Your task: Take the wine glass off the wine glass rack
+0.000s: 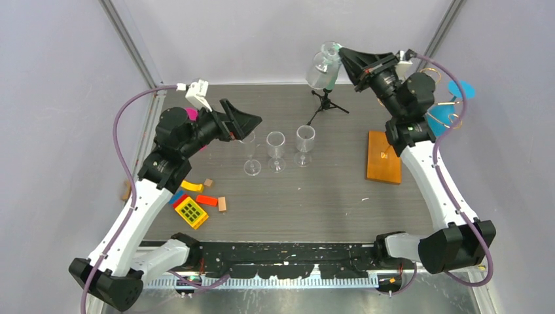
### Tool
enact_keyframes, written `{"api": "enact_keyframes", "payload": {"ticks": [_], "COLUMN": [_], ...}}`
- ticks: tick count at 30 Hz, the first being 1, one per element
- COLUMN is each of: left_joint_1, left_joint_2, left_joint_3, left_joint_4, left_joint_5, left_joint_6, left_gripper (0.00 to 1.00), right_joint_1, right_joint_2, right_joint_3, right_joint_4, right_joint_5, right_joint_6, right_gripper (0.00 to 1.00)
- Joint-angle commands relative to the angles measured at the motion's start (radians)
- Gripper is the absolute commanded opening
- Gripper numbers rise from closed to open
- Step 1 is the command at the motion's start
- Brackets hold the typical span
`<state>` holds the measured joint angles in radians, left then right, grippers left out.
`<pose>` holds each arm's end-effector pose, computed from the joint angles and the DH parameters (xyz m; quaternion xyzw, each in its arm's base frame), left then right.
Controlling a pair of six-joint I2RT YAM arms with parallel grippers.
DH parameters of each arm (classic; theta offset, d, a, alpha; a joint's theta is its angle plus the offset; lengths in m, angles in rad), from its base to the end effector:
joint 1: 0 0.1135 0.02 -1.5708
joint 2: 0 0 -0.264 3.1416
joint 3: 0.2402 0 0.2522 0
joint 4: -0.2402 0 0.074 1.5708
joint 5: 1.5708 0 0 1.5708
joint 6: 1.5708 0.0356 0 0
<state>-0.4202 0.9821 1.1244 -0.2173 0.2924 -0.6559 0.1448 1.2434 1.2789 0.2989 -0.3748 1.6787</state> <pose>0.1923 -0.0971 0.4191 0.0131 0.7319 -0.4365 0.5230 0.2742 0.0531 0.4673 0.2858 0.5154 0.6991 0.4049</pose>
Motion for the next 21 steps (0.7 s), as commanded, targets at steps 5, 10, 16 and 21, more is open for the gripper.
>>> {"api": "enact_keyframes", "payload": {"ticks": [5,10,16,21], "left_joint_1": [0.082,0.137,0.156,0.154], "left_joint_2": [0.097,0.212,0.389,0.468], "left_joint_3": [0.051,0.024,-0.056,-0.05], "left_joint_4": [0.318,0.606,1.178,1.353], "left_joint_5": [0.201,0.315,0.325,0.302], "left_joint_6": [-0.258,-0.582,-1.041,-1.202], "left_gripper": [0.98,0.98,0.93,0.89], "right_joint_1": [0.123,0.173,0.185,0.201], "right_joint_2": [0.011,0.042,0.064,0.075], "right_joint_3": [0.002,-0.005,-0.046,-0.061], "right_joint_4": [0.284,0.361,0.45,0.479], "right_joint_5": [0.065,0.055,0.055,0.055], "right_joint_6": [0.067,0.127,0.213,0.235], "right_gripper": [0.0,0.0,0.0,0.0]}}
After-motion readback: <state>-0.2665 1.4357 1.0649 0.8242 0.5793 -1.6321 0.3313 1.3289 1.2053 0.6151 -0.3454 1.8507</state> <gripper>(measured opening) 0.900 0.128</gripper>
